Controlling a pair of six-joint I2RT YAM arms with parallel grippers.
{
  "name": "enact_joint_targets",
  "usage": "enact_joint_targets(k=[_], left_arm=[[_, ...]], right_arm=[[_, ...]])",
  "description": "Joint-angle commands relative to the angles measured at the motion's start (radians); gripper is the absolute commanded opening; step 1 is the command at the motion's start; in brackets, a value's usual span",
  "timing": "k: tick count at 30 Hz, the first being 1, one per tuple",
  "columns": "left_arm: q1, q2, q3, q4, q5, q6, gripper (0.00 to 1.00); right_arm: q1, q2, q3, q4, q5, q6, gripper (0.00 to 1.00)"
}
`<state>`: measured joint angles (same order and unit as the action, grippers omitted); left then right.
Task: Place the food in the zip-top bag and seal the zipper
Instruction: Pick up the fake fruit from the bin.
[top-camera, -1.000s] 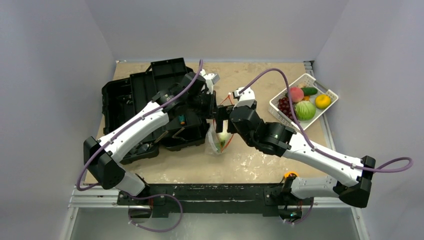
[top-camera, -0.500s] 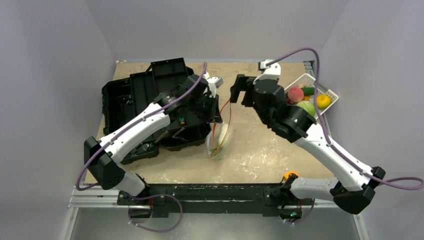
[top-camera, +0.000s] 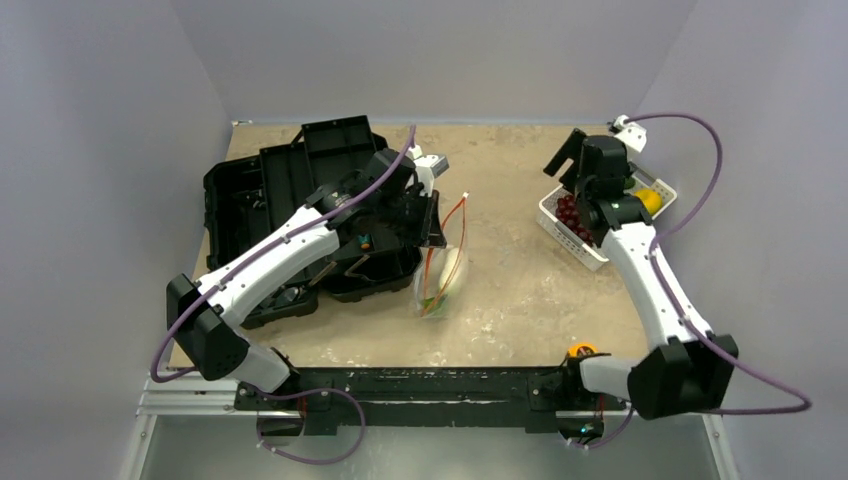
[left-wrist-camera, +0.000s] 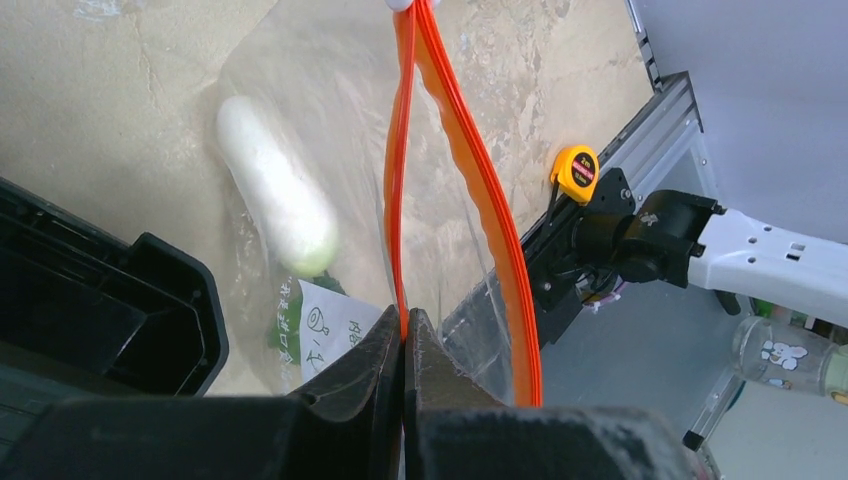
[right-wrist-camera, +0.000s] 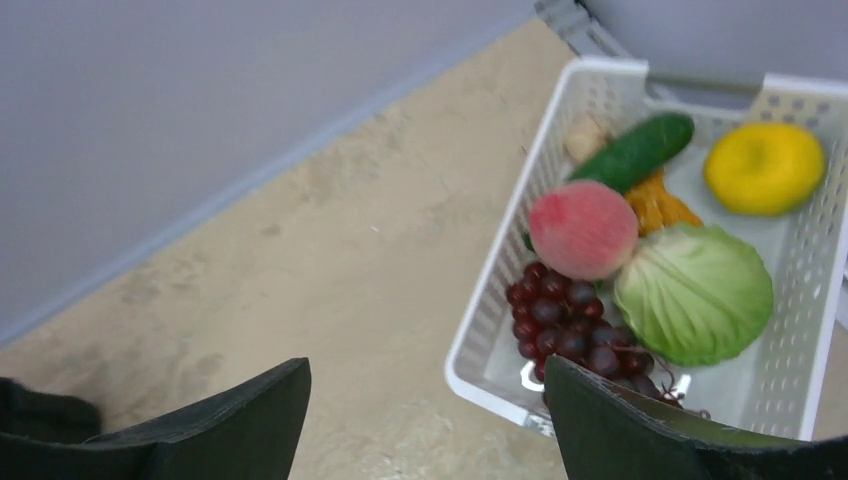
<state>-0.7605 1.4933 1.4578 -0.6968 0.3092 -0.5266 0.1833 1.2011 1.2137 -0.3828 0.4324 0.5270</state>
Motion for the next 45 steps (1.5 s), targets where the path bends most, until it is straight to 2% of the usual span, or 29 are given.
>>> enact_joint_targets(k=[1, 3, 10, 18, 21, 28, 32, 38, 42, 45], left_arm=[[-0.002, -0.028, 0.006, 0.046, 0.036, 0.046, 0.0], [-0.002, -0.033, -0.001, 0.055, 0.04, 0.052, 0.0], [0.0, -0.024, -0.002, 0.06, 0.061, 0.048, 0.0], [0.001, 0.0, 0.003, 0.059, 0.096, 0.034, 0.0], [0.005, 0.008, 0.006, 0.059, 0.112, 0.029, 0.0], [0.005, 0.011, 0.007, 0.062, 0.138, 0.018, 0.0], [0.007, 0.011, 0.005, 0.062, 0.134, 0.017, 0.0], [0.007, 0.013, 0.006, 0.059, 0.131, 0.019, 0.0], [0.007, 0.013, 0.007, 0.058, 0.128, 0.02, 0.0], [0.007, 0.012, 0.008, 0.056, 0.123, 0.024, 0.0]], right_arm=[[-0.131, 0.086, -0.133, 0.148, -0.14, 0.092, 0.86], [-0.174, 0.131, -0.157, 0.217, -0.104, 0.083, 0.85], [-0.223, 0.337, -0.098, 0.291, 0.088, 0.039, 0.87], [-0.231, 0.501, 0.005, 0.345, 0.075, -0.007, 0.88], [-0.231, 0.531, 0.027, 0.338, 0.107, -0.001, 0.86], [-0.239, 0.538, -0.036, 0.378, 0.161, 0.015, 0.78], [-0.242, 0.547, -0.048, 0.408, 0.145, 0.004, 0.74], [-0.241, 0.571, -0.041, 0.392, 0.121, 0.012, 0.78], [-0.243, 0.568, -0.044, 0.406, 0.114, 0.01, 0.68], [-0.242, 0.562, -0.036, 0.398, 0.103, 0.008, 0.48]])
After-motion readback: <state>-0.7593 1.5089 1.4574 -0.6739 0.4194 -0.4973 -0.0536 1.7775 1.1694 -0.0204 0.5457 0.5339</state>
